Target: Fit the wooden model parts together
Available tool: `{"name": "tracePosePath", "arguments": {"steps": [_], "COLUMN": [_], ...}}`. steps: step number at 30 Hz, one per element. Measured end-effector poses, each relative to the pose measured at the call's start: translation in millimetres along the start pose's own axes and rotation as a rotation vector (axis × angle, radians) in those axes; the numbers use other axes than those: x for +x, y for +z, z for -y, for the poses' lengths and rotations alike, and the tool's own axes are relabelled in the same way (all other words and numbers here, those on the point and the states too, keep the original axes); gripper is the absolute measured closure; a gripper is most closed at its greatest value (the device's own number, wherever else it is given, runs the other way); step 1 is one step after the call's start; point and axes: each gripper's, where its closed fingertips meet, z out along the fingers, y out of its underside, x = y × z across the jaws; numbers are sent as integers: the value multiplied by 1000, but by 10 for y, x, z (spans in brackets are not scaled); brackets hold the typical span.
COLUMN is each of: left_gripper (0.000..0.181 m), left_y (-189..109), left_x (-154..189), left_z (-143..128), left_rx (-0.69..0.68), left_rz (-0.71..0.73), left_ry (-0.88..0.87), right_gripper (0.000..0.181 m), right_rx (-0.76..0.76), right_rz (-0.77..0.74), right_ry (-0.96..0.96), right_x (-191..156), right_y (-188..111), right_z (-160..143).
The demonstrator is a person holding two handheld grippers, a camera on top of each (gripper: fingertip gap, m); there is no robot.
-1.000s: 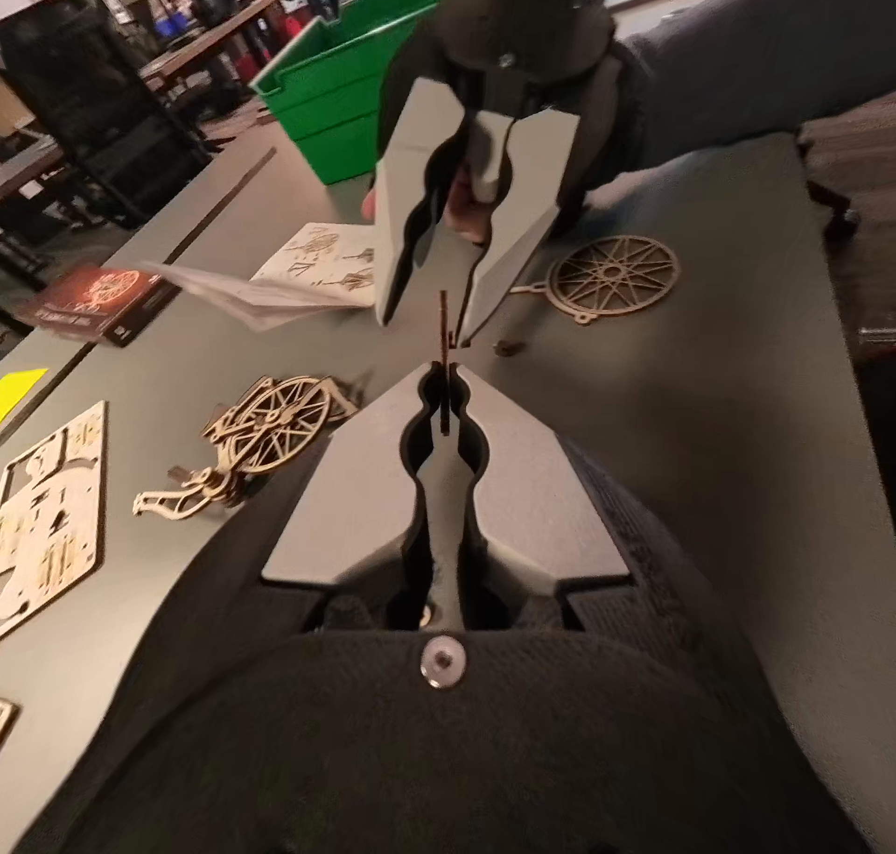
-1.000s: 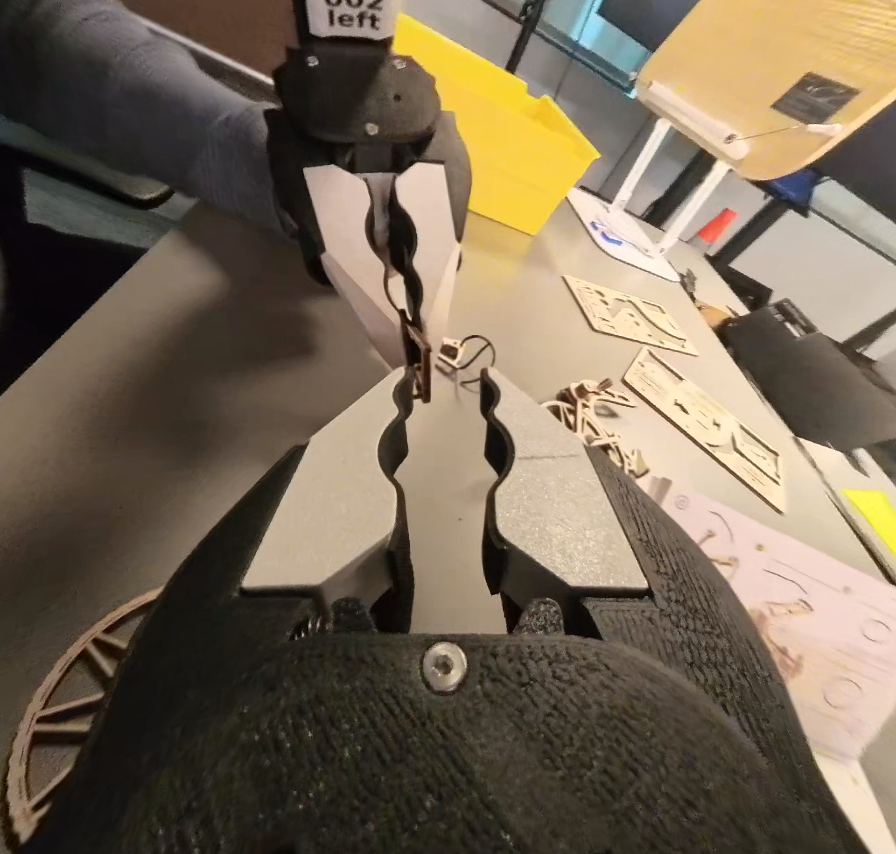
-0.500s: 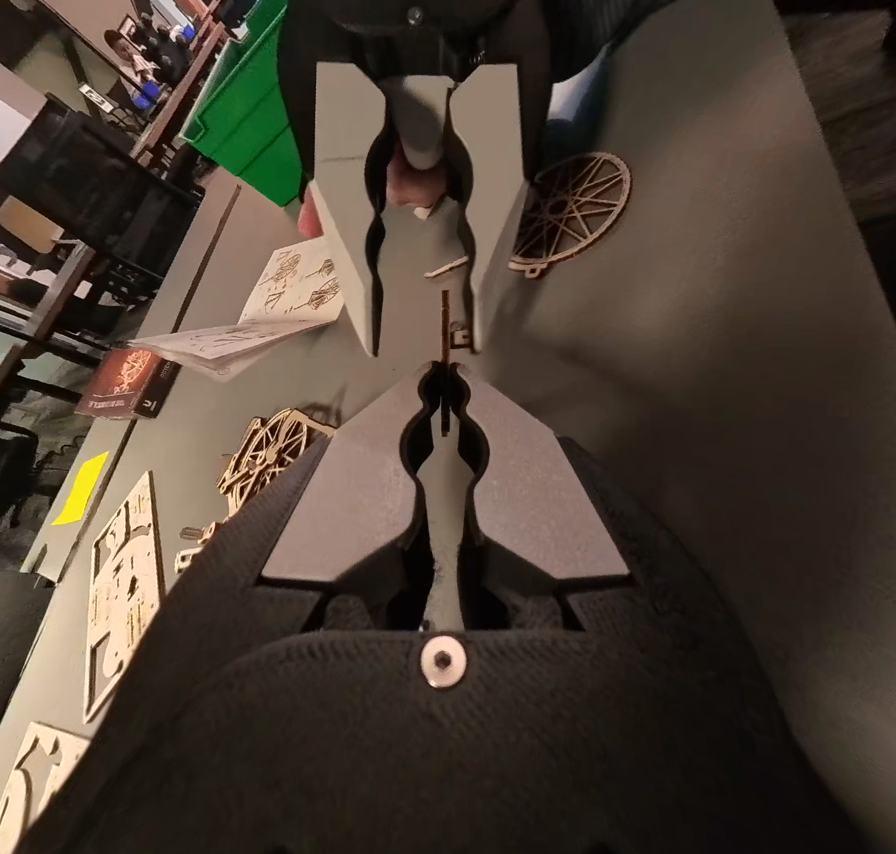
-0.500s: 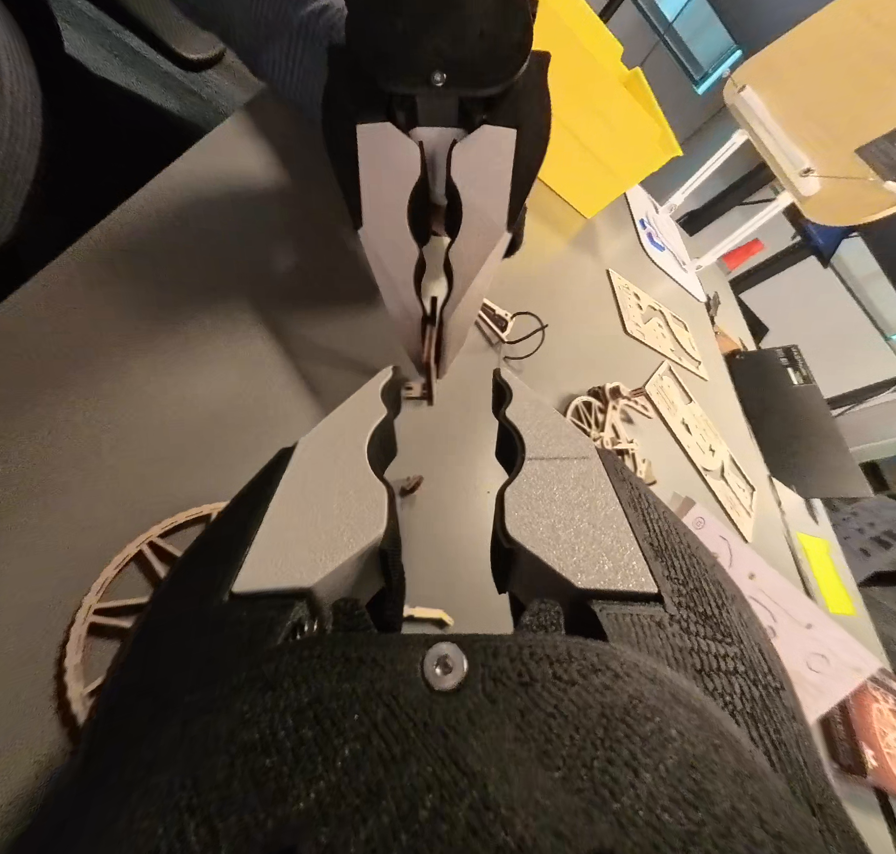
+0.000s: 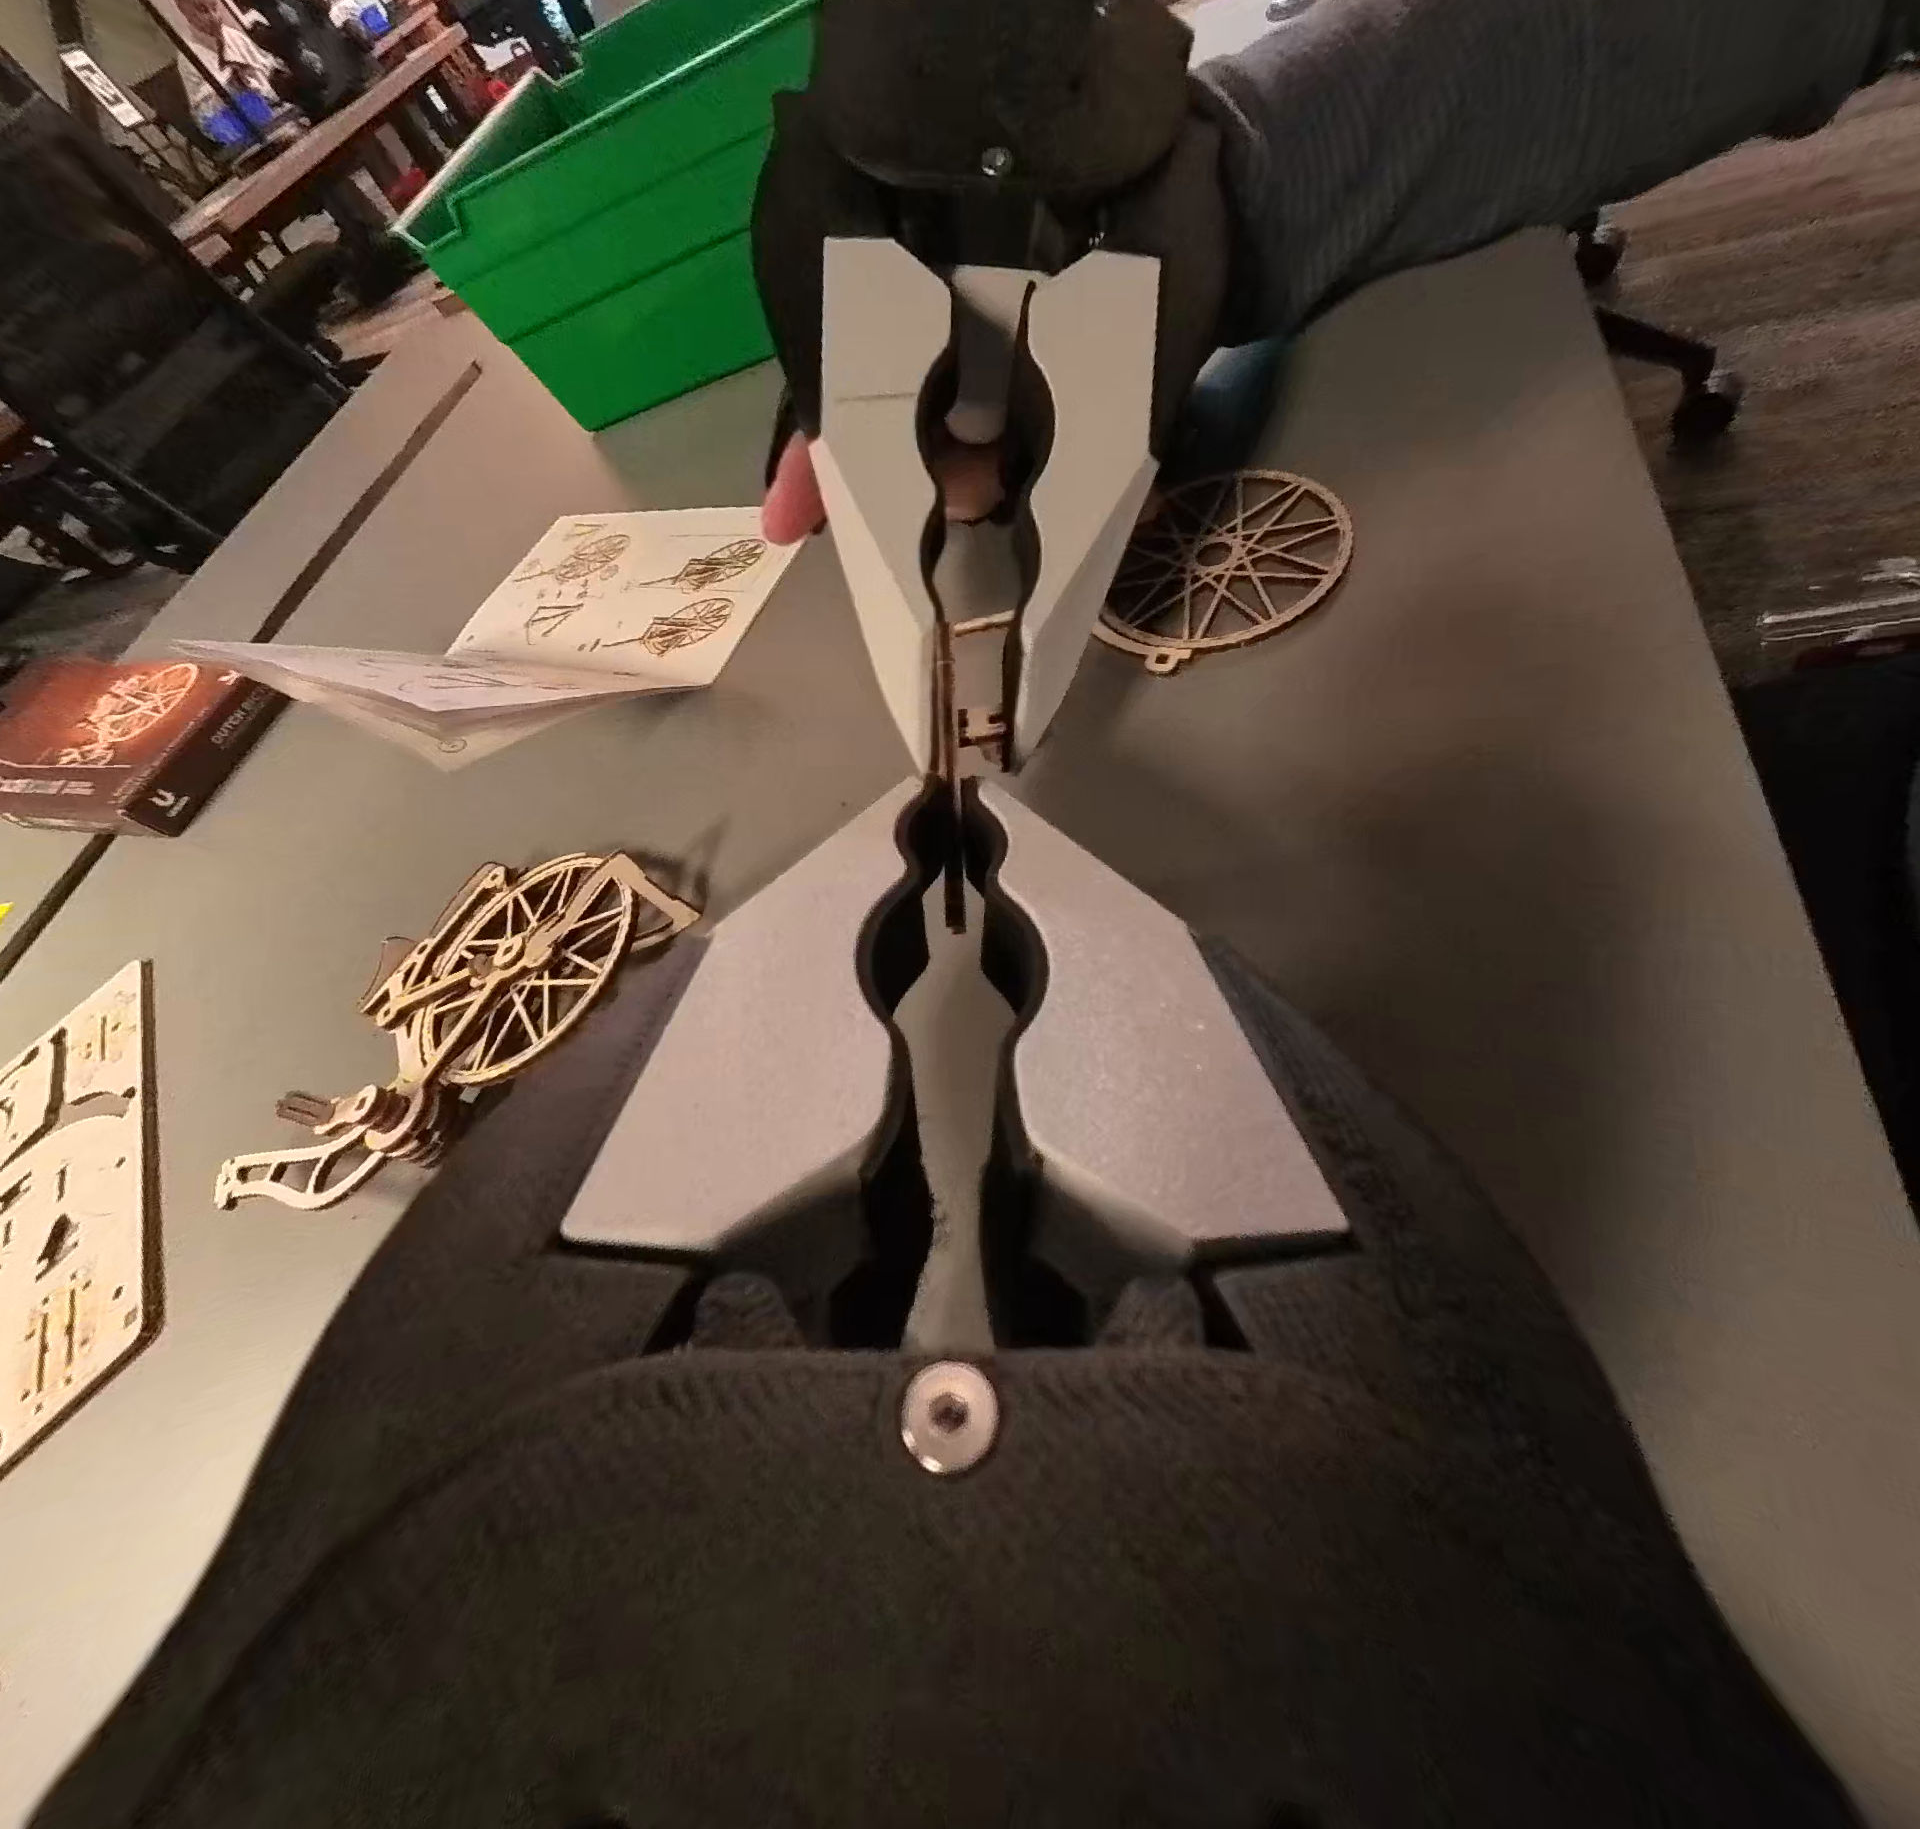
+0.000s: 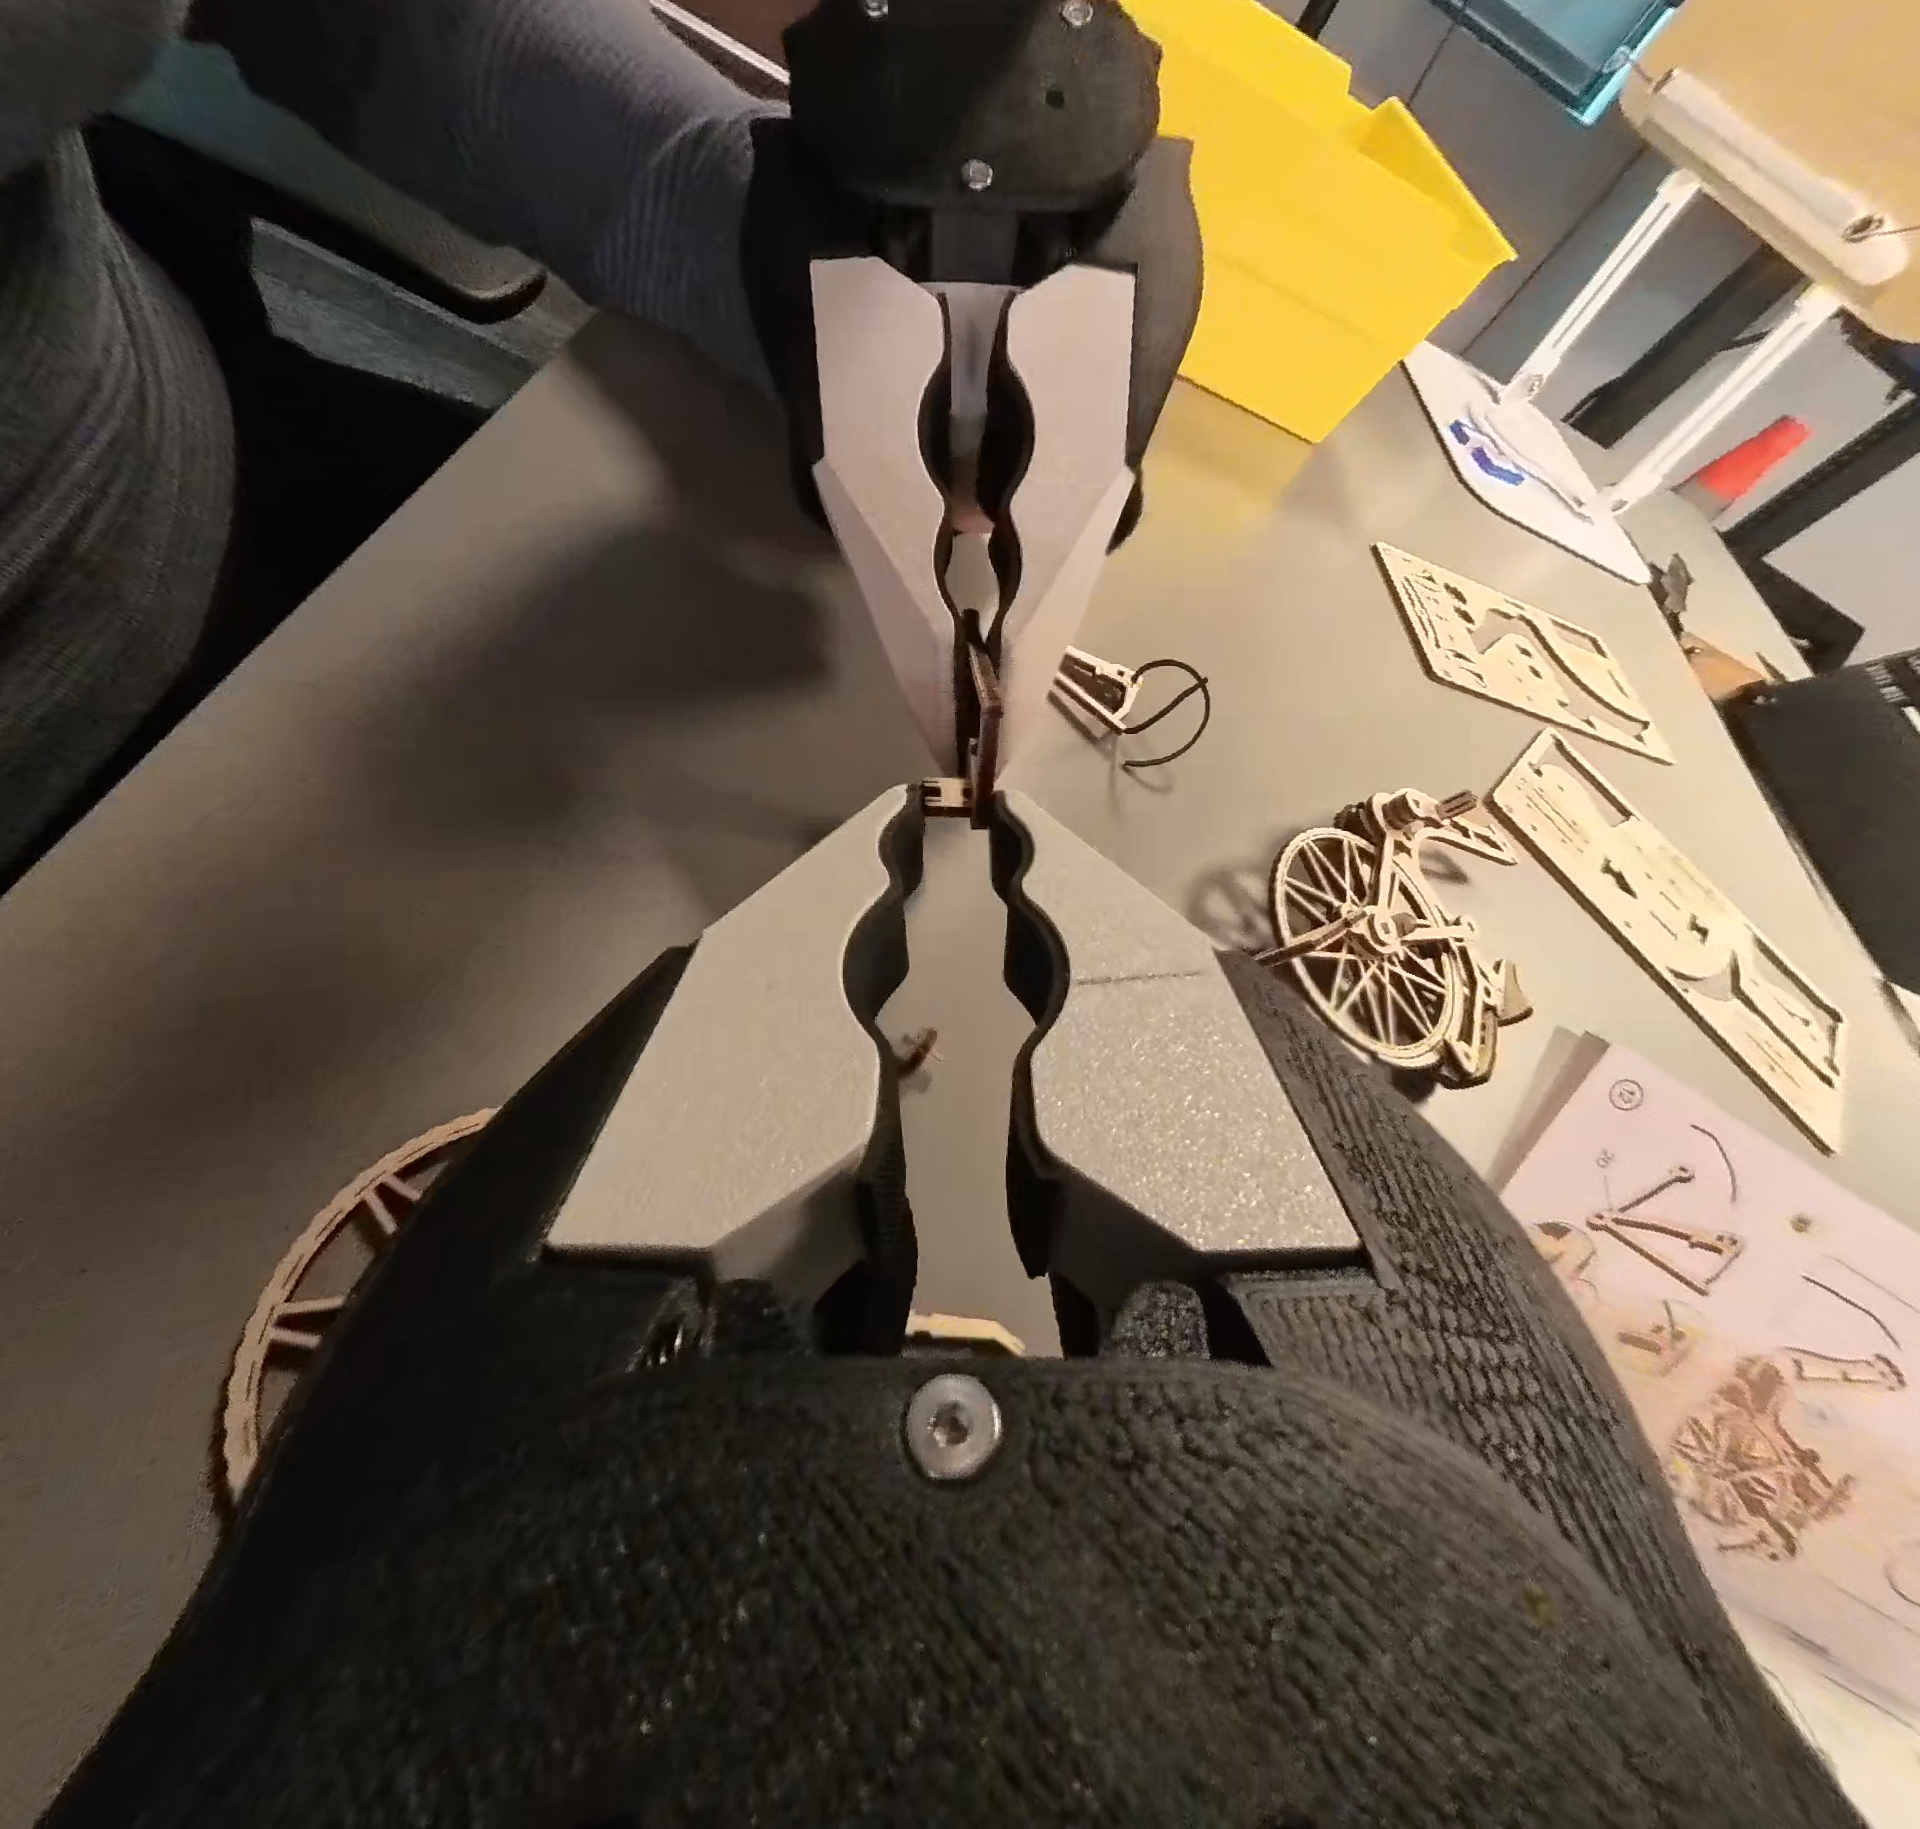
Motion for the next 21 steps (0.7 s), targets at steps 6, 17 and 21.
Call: {"name": "tracePosePath", "arguments": {"steps": [6, 17, 21], "left_gripper": [179, 179, 180], "left_y": [31, 41, 48], "left_x": [9, -14, -21], "left_z": [-34, -50, -58], "left_rx": [-24, -33, -40], "left_rz": [-28, -39, -29], "left_ry": [-28, -70, -69], "right_gripper": [171, 172, 173], "right_rx": [-20, -38, -44], "right_rz": [26, 50, 60], "right_ry": [47, 109, 140], "right_x": [1, 21, 30], "right_y": [5, 8, 9], "right_z": [-28, -57, -66]}}
